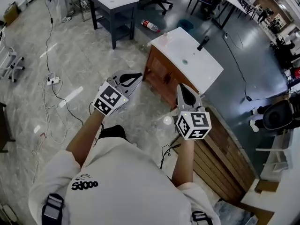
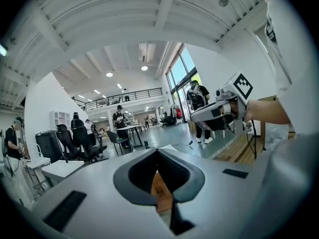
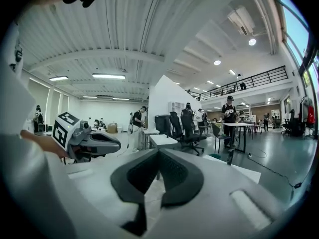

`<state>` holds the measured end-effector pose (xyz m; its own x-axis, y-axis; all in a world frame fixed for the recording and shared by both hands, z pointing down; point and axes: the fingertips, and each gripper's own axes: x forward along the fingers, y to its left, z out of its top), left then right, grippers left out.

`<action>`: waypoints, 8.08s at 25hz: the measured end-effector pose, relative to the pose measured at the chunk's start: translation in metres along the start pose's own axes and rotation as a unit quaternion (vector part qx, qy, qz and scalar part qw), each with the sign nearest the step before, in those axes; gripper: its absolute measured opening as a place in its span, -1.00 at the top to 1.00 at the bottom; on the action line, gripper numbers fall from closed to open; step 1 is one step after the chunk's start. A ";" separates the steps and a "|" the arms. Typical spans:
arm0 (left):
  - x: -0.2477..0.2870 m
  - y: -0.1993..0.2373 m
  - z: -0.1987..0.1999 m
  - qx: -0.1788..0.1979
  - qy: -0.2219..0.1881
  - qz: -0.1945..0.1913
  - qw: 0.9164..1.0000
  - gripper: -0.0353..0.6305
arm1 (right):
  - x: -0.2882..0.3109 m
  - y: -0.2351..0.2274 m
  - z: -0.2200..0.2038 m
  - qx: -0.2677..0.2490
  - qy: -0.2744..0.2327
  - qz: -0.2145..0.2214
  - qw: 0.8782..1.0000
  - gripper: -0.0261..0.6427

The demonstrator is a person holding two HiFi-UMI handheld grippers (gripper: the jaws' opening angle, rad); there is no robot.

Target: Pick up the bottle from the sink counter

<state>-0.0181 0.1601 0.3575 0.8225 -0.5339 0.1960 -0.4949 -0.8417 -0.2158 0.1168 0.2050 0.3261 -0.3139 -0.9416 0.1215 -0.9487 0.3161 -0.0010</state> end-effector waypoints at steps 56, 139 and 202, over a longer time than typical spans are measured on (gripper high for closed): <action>0.259 0.280 -0.090 -0.051 0.035 -0.090 0.994 0.88 | 0.333 -0.165 -0.031 0.052 0.075 -0.089 0.992 0.89; 0.340 0.340 -0.214 -0.148 0.185 -0.001 0.972 0.88 | 0.526 -0.226 -0.226 0.024 0.166 0.022 0.986 0.52; 0.234 0.240 -0.033 0.003 -0.007 -0.128 0.992 0.88 | 0.291 -0.127 0.008 -0.042 0.059 -0.074 0.995 0.52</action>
<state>0.0461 -0.1692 0.3833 0.9251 -0.3011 0.2314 -0.2671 -0.9491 -0.1670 0.1454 -0.1100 0.3535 -0.1590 -0.9604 0.2290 -0.9762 0.1876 0.1089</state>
